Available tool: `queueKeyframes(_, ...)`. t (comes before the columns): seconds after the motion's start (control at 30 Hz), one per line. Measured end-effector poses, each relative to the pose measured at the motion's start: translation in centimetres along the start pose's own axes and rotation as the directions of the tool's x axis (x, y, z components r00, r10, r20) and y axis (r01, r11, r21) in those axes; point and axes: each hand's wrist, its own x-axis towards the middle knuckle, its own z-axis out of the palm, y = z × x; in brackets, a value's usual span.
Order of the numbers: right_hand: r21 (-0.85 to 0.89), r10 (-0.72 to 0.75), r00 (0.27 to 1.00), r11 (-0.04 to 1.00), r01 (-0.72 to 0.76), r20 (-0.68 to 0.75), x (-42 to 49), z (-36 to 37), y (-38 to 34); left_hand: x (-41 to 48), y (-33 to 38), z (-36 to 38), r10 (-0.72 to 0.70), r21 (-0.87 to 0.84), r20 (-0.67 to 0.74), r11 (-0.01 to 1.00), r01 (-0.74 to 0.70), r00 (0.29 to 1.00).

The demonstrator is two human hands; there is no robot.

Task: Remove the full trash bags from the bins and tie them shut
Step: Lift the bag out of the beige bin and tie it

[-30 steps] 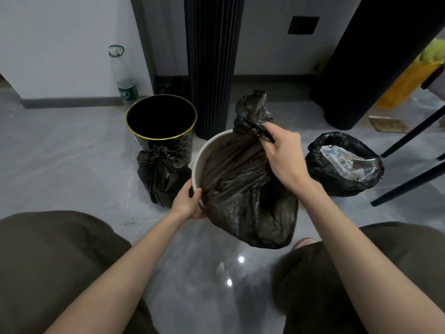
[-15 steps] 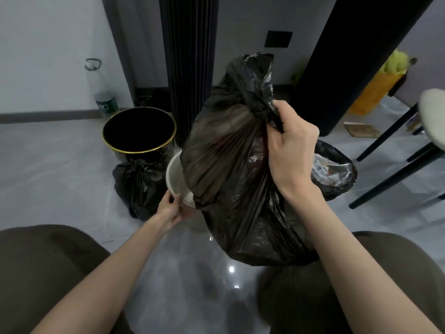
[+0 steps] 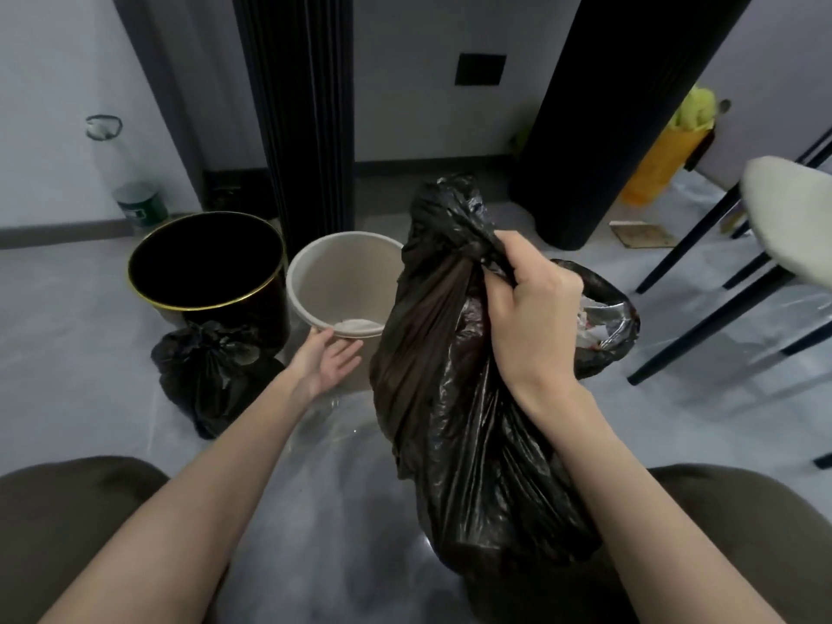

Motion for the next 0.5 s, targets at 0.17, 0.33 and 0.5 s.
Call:
queueKeyframes(0.17, 0.001, 0.072, 0.982, 0.997, -0.074, 0.174, -1.2, 1.7, 1.5, 1.1, 0.7, -0.1, -0.092, 0.143, 0.029, 0.986, 0.086, 0.995)
queueKeyframes(0.33, 0.016, 0.121, 0.95, 0.991, -0.131, 0.288, -2.0, 3.0, 2.0, -1.9, 1.5, -0.5, -0.146, 0.395, 0.012, 0.909, 0.13, 0.989)
queueKeyframes(0.5, 0.02, 0.058, 0.868, 0.997, -0.078, 0.493, -3.0, 3.6, 1.0, -5.7, 2.8, -1.7, 0.02, 0.568, -0.062, 0.823, 0.019, 0.998)
